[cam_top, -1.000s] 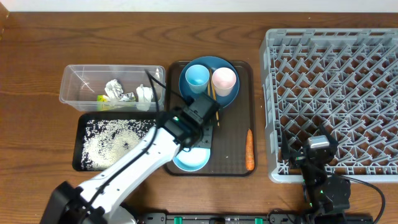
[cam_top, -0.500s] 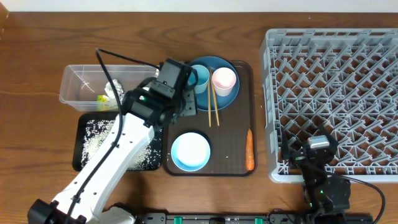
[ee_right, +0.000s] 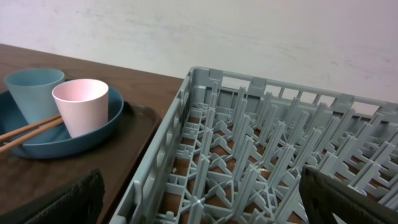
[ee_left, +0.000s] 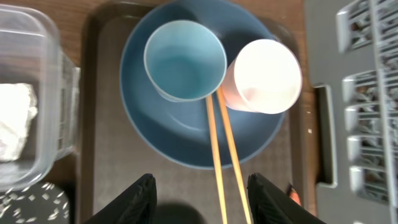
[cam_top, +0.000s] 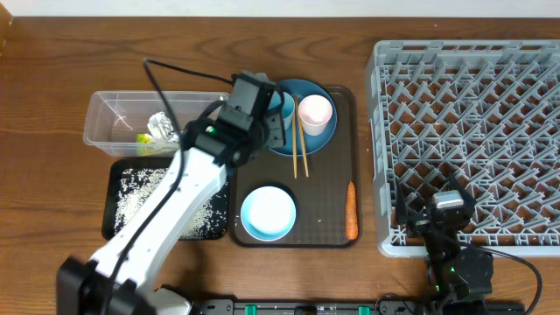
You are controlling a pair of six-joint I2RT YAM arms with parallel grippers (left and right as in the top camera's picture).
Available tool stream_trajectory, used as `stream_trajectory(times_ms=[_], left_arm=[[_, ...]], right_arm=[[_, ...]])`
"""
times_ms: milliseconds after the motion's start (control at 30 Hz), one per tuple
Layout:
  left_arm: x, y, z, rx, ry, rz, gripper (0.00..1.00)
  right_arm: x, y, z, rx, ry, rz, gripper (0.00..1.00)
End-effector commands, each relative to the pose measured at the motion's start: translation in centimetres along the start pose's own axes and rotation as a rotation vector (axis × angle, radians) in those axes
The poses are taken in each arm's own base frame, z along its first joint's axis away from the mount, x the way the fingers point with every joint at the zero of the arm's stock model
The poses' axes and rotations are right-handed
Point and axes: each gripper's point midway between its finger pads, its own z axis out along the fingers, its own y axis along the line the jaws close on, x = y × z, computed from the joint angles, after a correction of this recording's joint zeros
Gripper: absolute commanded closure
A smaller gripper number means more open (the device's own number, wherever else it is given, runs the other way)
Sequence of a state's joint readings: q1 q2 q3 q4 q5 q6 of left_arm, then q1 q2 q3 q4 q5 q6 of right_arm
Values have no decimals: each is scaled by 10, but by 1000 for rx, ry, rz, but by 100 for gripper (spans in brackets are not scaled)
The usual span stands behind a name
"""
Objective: Sort waste into correct bins and load items into the dishwasher rack
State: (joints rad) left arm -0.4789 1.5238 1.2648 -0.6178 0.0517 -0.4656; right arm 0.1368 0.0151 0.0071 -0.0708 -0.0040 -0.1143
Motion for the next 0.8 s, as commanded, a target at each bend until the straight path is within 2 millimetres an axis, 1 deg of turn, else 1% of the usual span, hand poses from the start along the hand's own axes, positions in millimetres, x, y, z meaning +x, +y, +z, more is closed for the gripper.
stream_trajectory(times_ms=[0, 133, 200, 300, 367, 500, 567, 667, 767], left_arm=[[-2, 2, 24, -24, 16, 18, 50], [0, 4, 46, -35, 33, 17, 50], [-2, 3, 53, -32, 27, 17, 50], [-2, 2, 61, -31, 28, 1, 50], [1, 3, 62, -37, 40, -8, 50], [13, 7, 61, -51, 89, -5, 50], [23, 6, 60, -43, 131, -5, 50], [44, 1, 57, -14, 223, -4, 51], [60, 1, 54, -34, 276, 11, 50]], right_arm=[[2, 2, 0, -8, 5, -7, 1], [2, 2, 0, -8, 5, -7, 1], [2, 2, 0, -8, 5, -7, 1], [2, 2, 0, -8, 5, -7, 1], [2, 2, 0, -8, 5, -7, 1], [2, 2, 0, -7, 5, -7, 1], [2, 2, 0, -8, 5, -7, 1], [2, 2, 0, -8, 5, -7, 1], [2, 2, 0, -8, 5, -7, 1]])
